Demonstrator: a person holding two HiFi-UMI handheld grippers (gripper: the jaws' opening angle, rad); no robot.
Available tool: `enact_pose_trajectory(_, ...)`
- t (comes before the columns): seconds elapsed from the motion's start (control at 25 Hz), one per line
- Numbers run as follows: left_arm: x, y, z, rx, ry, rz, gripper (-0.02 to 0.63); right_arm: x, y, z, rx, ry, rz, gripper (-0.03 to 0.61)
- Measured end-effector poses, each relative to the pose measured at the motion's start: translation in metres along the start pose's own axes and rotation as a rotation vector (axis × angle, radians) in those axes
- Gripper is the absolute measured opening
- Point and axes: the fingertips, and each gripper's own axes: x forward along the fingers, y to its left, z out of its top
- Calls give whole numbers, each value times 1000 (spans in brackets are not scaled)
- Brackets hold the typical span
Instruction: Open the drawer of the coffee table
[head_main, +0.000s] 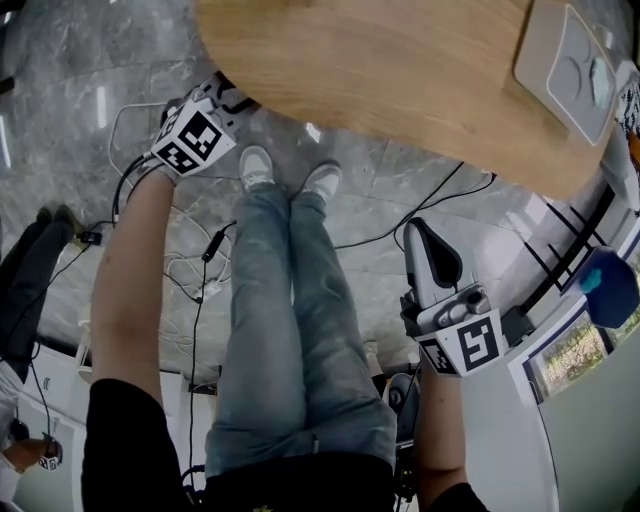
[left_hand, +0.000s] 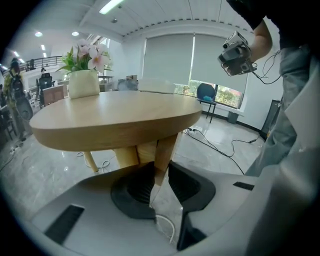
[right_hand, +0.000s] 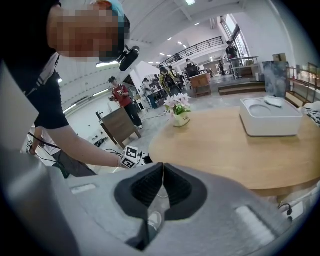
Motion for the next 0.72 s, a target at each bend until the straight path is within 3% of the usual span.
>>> enact_pose_trajectory(0.4, -4, -16, -14, 85, 52, -61, 87, -6, -1, -2, 1, -12, -22, 0)
enact_pose_trajectory(0.72, -14, -56, -27, 125, 70, -104, 84, -8, 8, -4, -3, -20, -22, 0)
